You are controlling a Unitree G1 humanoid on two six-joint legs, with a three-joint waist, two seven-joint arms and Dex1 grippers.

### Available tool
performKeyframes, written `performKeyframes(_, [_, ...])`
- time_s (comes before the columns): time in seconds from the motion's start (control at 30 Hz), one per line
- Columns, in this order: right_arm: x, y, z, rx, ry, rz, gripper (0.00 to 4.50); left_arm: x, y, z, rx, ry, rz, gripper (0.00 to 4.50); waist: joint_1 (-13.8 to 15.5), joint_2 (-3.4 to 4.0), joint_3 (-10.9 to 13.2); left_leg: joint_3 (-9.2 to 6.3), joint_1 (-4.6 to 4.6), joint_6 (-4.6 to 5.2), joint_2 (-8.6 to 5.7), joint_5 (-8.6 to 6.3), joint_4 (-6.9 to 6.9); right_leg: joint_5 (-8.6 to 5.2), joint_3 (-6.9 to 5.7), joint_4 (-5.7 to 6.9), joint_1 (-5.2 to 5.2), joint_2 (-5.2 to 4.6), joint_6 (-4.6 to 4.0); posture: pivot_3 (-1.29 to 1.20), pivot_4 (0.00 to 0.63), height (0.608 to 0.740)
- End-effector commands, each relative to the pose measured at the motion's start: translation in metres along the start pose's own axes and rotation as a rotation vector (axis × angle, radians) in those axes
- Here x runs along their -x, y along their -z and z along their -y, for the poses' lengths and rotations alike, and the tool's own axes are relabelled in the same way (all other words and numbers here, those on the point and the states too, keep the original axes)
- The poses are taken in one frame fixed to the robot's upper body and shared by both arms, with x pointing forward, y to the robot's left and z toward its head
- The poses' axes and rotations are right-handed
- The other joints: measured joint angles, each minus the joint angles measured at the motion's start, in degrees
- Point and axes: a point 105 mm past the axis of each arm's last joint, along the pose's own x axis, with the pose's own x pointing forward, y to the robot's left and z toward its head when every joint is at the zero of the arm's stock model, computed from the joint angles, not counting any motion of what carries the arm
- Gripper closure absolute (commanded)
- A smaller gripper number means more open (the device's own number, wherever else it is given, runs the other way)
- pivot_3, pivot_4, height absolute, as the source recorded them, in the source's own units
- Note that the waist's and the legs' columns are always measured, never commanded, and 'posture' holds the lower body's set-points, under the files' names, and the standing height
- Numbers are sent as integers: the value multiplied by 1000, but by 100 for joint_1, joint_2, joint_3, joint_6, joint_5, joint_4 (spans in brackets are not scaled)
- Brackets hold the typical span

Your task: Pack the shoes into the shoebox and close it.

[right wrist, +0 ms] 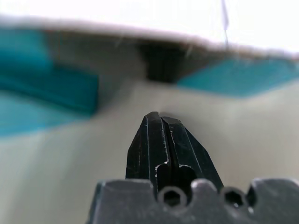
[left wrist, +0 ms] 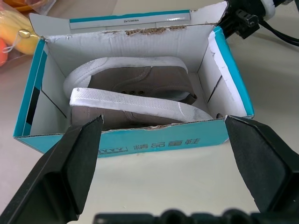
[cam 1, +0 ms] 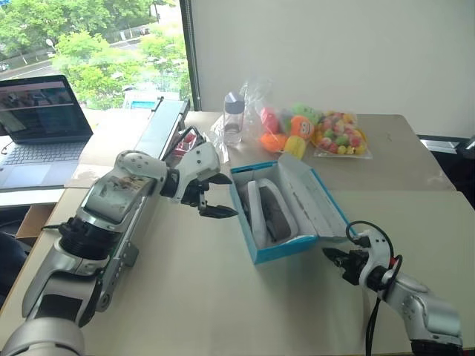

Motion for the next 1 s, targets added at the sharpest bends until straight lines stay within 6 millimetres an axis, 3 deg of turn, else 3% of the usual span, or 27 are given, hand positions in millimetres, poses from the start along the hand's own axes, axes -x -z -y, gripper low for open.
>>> performKeyframes(0.03, [-3,-15,14,-51,57,117,4500,9,-9,-3,-25,-44,16,61,6,1,0,0,6,-32,-1,-18,0,0,6,0,5,0,0,0,150,740])
performKeyframes(0.23, [8,-66,29,-191,100,461,4500,8,-9,0,-7,-36,23,61,14,7,4,5,10,-19,-7,-12,-7,0,42,2,2,15,3,0,150,740])
performKeyframes(0.37, [22,-93,18,-222,25,583,4500,6,-3,-1,-5,-46,4,61,13,9,5,8,11,12,-4,5,-15,6,51,4,-2,22,20,0,150,740])
performKeyframes(0.43, [31,-109,6,-232,-52,633,4500,7,-4,-1,4,-48,13,61,12,11,6,8,12,12,-2,5,-18,8,52,5,-2,25,27,0,150,740])
performKeyframes(0.5, [48,-141,-11,-264,-165,728,4500,6,-4,4,26,-25,18,61,12,18,11,8,12,12,-2,5,-19,7,54,6,-3,24,26,0,150,740])
performKeyframes(0.6, [60,-169,-37,-262,-308,766,4500,5,-1,8,27,-10,7,61,-25,43,26,21,17,13,-4,5,-16,7,81,8,-5,24,25,0,150,740])
performKeyframes(0.7, [54,-169,-80,-171,-473,628,4500,4,-1,10,38,-4,9,61,-18,43,26,29,31,13,-1,5,-18,0,91,10,2,32,14,0,150,740])
performKeyframes(0.83, [41,-164,-118,-32,-582,466,4500,2,6,11,34,-13,-13,61,-36,44,26,30,33,13,10,5,-19,-5,95,10,3,50,6,0,150,740])
performKeyframes(1.0, [16,-176,-138,81,-609,395,4500,9,9,5,65,-83,-5,61,-44,42,27,41,30,14,4,5,-16,-4,113,9,0,52,7,0,150,740])
